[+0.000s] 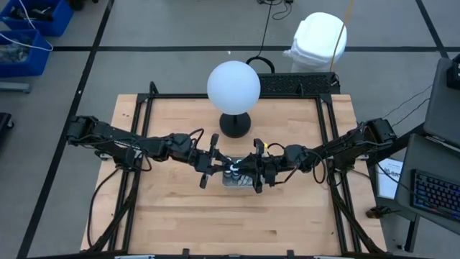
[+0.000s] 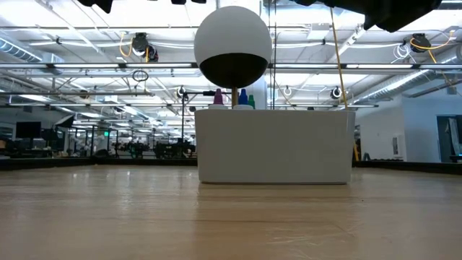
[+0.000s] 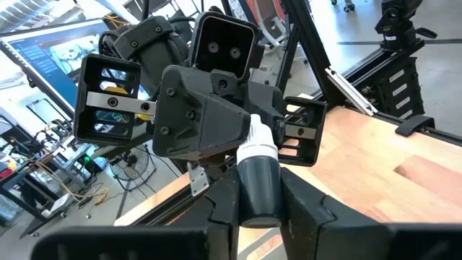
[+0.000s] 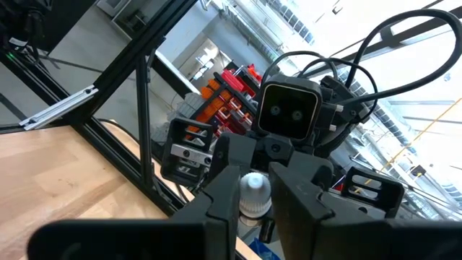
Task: Pick & Place food coloring
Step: Put the small blue food coloring bottle into the gray bin
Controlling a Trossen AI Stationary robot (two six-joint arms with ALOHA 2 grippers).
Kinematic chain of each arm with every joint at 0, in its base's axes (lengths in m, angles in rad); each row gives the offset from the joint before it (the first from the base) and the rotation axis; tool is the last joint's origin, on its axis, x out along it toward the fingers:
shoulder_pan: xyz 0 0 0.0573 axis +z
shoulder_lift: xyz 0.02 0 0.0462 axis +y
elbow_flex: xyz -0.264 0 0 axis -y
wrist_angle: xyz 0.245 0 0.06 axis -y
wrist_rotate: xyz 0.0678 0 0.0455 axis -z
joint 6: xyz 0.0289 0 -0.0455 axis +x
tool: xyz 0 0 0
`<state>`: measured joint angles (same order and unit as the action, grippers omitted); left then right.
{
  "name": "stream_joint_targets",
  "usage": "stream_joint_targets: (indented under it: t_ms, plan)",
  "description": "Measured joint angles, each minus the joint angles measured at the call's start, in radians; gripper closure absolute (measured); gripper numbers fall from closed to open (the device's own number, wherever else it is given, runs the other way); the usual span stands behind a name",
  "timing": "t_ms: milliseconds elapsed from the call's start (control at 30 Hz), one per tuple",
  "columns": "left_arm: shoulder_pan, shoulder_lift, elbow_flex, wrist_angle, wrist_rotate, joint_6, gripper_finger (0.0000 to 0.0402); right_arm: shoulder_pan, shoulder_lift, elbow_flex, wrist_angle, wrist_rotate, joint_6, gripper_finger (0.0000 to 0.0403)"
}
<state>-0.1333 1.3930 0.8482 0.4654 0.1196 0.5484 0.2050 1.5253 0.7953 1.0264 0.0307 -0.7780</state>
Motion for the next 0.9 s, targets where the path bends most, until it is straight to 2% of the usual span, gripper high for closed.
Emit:
stream_joint_targets:
  t_ms: [300, 433, 633, 800, 900]
  plan:
    - [0.000, 0.000, 0.000, 0.000, 0.000, -0.009, 0.0336, 0.000, 0.000, 0.000, 0.000, 0.007, 0.045, 0.0335]
    - [0.000, 0.000, 0.000, 0.000, -0.020, -0.011, 0.0325, 0.024, 0.000, 0.000, 0.000, 0.104, 0.048, 0.0321]
    - [-0.001, 0.000, 0.000, 0.001, -0.027, -0.019, 0.0335, 0.093, 0.000, 0.000, 0.022, 0.223, -0.051, 0.0292]
    - [-0.001, 0.000, 0.000, -0.001, -0.029, -0.020, 0.0324, 0.147, 0.000, 0.000, 0.010, 0.333, -0.138, 0.0278]
    - [-0.001, 0.000, 0.000, -0.008, -0.032, -0.025, 0.0327, 0.175, 0.000, 0.042, -0.101, 0.388, -0.153, 0.0275]
